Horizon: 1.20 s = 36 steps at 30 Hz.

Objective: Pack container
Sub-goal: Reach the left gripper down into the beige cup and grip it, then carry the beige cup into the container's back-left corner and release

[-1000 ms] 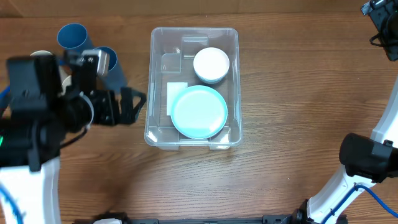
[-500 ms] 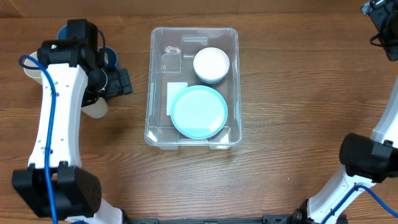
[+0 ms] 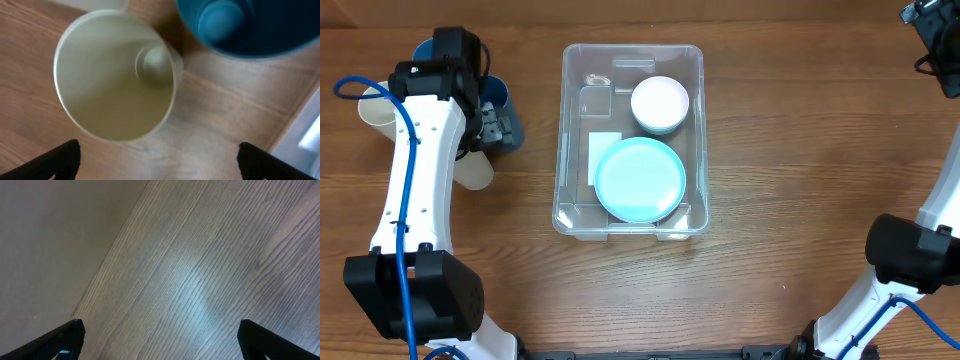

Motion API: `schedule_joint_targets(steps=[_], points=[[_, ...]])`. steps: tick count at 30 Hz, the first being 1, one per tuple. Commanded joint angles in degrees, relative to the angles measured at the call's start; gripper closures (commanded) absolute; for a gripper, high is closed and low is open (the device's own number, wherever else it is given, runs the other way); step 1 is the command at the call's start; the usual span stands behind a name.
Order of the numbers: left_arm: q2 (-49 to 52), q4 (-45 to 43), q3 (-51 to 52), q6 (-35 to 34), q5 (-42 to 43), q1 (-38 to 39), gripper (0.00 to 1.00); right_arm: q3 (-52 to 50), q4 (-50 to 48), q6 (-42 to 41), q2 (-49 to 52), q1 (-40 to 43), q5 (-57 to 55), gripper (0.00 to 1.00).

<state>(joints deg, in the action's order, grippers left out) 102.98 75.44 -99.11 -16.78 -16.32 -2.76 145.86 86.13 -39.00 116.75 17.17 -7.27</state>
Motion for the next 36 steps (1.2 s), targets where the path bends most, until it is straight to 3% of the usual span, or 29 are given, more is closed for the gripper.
schedule_joint_targets(steps=[1,3,10,11,12,14,19,25,28,31,34,36], points=[[0.6,-2.3,-0.8,-1.3,-2.0,-0.2,0.14,0.3,-0.3,-0.2,-0.4,-0.1,-0.2,0.0],[1.5,-3.1,-0.3,-1.2,-1.9,-0.2,0.32,0.3,-0.3,-0.3,-0.4,-0.1,-0.2,0.0],[8.6,-3.1,-0.3,-1.2,-1.7,-0.2,0.42,0.3,-0.3,-0.3,-0.4,-0.1,-0.2,0.0],[9.6,-3.0,-0.3,-1.3,-1.6,-0.2,0.5,0.3,-0.3,-0.2,-0.4,-0.1,-0.2,0.0],[10.4,-2.8,-0.3,-1.3,-1.6,-0.2,0.69,0.3,-0.3,-0.3,-0.4,-0.1,-0.2,0.0],[11.0,-2.9,-0.3,-1.3,-0.6,-0.2,0.96,0.3,-0.3,-0.2,-0.4,-0.1,-0.2,0.0],[9.4,0.2,-2.2,-2.0,0.0,-0.2,0.96,0.3,-0.3,-0.3,-0.4,-0.1,-0.2,0.0],[-0.2,15.8,-17.8,-2.5,7.4,3.2,0.96,0.3,-0.3,-0.3,-0.4,-0.1,-0.2,0.0],[-5.9,18.4,-24.4,-2.1,11.5,8.3,0.96,0.3,-0.3,-0.3,-0.4,-0.1,-0.2,0.0],[-13.6,11.7,-29.2,-0.8,14.6,18.6,0.96,0.3,-0.3,-0.3,-0.4,-0.1,-0.2,0.0],[-17.3,-3.5,-29.2,0.3,5.6,30.1,0.96,0.3,-0.3,-0.2,-0.4,-0.1,-0.2,0.0],[-15.6,-8.8,-29.1,2.4,5.4,32.4,0.96,0.3,-0.3,-0.3,-0.4,-0.1,-0.2,0.0]])
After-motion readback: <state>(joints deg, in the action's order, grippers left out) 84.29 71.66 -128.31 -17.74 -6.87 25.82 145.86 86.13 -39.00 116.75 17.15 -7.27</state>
